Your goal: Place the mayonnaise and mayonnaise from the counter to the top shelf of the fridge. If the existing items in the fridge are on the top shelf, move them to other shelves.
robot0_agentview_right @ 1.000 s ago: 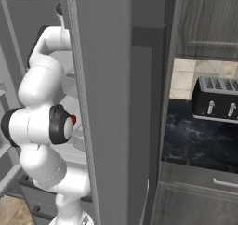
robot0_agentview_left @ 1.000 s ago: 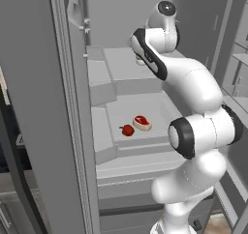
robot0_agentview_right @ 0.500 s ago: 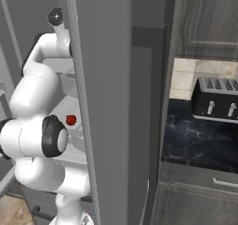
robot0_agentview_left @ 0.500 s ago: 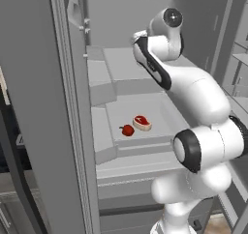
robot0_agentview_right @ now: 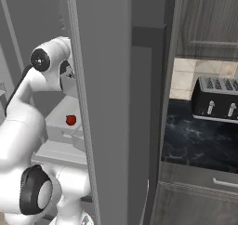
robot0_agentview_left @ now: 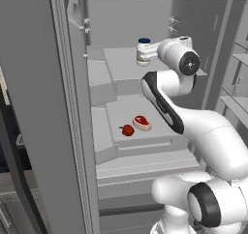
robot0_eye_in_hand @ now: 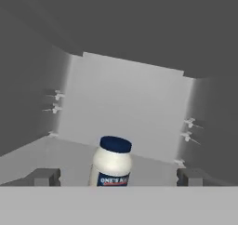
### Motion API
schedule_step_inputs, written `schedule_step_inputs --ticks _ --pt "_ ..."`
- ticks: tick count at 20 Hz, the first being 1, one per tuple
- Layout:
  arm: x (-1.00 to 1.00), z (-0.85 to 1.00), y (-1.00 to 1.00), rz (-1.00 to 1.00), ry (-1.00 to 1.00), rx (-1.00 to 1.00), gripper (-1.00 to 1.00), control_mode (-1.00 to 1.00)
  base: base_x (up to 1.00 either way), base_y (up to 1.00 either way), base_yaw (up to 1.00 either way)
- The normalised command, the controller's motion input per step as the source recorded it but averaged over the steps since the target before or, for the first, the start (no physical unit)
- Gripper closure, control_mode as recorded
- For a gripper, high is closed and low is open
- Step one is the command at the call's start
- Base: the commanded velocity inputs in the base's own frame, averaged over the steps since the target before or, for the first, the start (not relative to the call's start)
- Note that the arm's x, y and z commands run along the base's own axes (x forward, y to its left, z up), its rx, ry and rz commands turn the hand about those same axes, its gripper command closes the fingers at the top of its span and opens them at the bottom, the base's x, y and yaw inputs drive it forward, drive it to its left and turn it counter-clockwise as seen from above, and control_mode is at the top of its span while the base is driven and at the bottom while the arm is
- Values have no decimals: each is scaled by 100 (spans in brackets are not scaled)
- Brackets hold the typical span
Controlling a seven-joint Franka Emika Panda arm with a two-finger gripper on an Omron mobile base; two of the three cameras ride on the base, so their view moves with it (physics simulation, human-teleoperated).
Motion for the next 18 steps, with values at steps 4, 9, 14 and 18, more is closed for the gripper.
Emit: schedule_step_inputs --ticks 4,9,14,18 --pt "-100 25 3 0 -7 7 -100 -100 0 0 0" --pt "-100 32 2 0 0 1 -100 -100 0 0 0" --pt "-100 27 0 0 4 0 -100 -100 0 0 0" --pt "-100 2 0 0 7 0 -100 -100 0 0 0"
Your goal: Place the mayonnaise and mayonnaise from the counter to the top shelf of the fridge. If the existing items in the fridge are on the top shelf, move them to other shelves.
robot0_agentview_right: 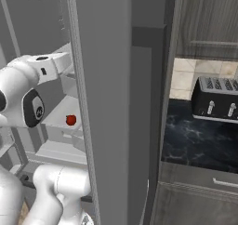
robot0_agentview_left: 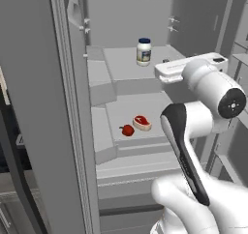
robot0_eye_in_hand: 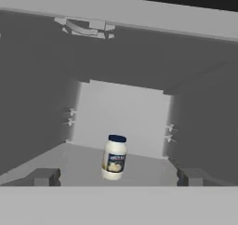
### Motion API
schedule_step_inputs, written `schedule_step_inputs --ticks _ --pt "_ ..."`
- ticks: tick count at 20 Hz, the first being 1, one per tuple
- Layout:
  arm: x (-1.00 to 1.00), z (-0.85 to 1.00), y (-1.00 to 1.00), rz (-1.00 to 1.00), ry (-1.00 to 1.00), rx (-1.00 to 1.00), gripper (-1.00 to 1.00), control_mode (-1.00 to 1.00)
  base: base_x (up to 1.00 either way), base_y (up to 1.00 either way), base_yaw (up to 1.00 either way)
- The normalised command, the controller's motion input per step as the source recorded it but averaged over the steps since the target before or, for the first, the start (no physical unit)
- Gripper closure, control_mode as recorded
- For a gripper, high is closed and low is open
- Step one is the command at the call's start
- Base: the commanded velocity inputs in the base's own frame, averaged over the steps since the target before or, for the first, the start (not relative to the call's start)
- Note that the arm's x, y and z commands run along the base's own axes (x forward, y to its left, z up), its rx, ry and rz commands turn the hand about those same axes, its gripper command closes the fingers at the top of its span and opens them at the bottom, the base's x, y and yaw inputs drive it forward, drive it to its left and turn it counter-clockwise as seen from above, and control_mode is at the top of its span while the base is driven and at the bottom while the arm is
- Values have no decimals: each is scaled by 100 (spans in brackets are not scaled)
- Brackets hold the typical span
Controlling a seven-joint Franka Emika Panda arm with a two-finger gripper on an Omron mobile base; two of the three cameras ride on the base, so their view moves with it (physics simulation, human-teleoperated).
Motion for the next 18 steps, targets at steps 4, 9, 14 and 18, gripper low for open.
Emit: schedule_step_inputs --ticks 4,9,14,18 --pt "-100 -7 2 0 14 0 -100 -100 0 0 0" --pt "-100 -14 7 0 37 -6 -100 -100 0 0 0" --pt "-100 -46 0 3 48 -14 -100 -100 0 0 0" --pt "-61 -47 1 5 28 -4 -100 -100 0 0 0"
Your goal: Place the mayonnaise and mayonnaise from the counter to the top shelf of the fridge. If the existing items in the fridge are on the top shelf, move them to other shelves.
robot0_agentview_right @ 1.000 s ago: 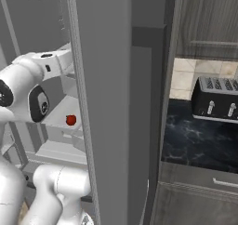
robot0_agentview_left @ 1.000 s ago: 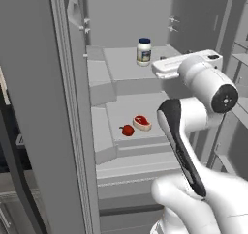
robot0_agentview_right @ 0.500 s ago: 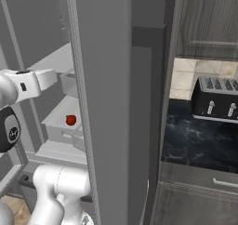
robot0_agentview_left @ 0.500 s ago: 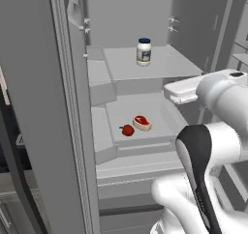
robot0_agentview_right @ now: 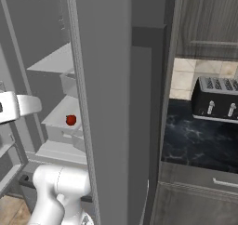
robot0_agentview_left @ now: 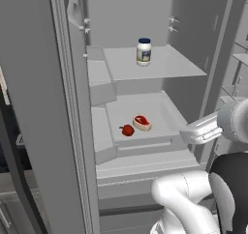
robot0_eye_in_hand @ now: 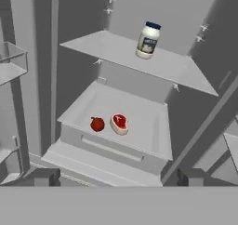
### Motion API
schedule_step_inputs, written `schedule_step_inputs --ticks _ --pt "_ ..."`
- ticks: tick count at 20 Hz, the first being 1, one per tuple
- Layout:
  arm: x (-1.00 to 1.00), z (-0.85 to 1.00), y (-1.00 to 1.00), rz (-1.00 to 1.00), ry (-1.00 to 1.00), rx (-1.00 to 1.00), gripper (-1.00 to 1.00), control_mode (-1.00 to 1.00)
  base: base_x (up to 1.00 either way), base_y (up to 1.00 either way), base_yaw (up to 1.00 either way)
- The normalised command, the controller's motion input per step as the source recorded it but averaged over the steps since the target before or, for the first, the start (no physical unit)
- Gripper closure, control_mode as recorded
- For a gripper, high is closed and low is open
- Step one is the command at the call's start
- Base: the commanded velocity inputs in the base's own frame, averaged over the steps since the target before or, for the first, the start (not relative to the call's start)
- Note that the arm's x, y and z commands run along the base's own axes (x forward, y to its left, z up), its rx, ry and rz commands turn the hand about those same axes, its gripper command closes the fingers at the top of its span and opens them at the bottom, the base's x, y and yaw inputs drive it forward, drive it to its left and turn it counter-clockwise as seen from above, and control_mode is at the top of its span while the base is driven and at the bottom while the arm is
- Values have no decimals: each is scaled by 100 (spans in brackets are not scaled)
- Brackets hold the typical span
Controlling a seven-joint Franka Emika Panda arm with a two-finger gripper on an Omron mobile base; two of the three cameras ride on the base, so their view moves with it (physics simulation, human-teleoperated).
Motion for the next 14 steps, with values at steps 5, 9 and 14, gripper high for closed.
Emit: schedule_step_inputs --ticks 5,9,14 --pt "-5 -8 9 0 6 2 -100 -100 0 0 0" --pt "-19 -4 6 0 0 8 -100 -100 0 0 0" --pt "-40 -3 0 0 2 1 -100 100 -60 0 0"
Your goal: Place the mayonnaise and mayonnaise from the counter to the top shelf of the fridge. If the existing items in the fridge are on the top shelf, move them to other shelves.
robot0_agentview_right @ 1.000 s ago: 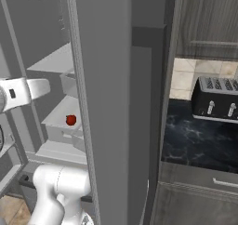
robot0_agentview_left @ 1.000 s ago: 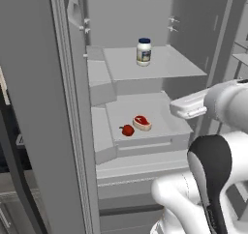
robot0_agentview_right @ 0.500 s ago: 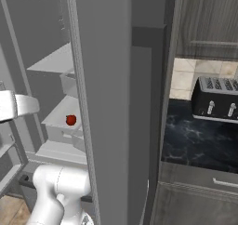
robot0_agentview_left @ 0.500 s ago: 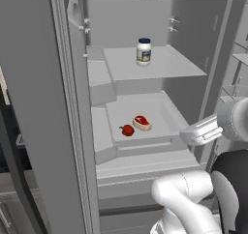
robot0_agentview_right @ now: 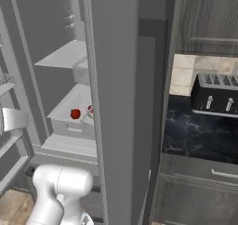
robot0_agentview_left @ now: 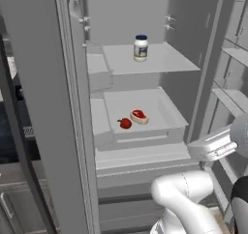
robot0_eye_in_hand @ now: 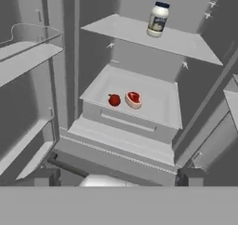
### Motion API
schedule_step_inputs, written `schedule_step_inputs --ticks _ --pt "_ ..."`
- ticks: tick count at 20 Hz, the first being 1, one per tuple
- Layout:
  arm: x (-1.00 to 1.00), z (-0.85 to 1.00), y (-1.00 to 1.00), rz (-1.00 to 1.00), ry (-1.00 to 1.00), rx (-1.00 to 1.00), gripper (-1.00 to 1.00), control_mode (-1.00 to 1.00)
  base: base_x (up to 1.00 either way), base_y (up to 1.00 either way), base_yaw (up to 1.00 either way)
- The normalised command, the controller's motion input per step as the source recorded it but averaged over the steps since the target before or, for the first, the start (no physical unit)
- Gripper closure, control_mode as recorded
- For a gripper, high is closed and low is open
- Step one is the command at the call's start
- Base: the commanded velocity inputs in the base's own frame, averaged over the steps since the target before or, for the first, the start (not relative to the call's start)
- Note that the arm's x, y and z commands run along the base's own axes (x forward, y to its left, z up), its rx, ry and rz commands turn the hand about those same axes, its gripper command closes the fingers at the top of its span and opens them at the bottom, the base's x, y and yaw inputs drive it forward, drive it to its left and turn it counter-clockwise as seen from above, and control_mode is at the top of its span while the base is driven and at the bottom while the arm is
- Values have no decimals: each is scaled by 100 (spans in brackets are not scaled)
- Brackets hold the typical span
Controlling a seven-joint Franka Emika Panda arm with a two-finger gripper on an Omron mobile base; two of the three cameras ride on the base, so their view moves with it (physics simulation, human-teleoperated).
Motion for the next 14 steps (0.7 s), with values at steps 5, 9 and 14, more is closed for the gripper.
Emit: schedule_step_inputs --ticks 5,9,14 --pt "0 0 0 0 0 0 -100 100 -100 15 0" --pt "0 0 0 0 0 0 -100 100 -99 76 0" --pt "0 0 0 0 0 0 -100 100 -79 100 0"
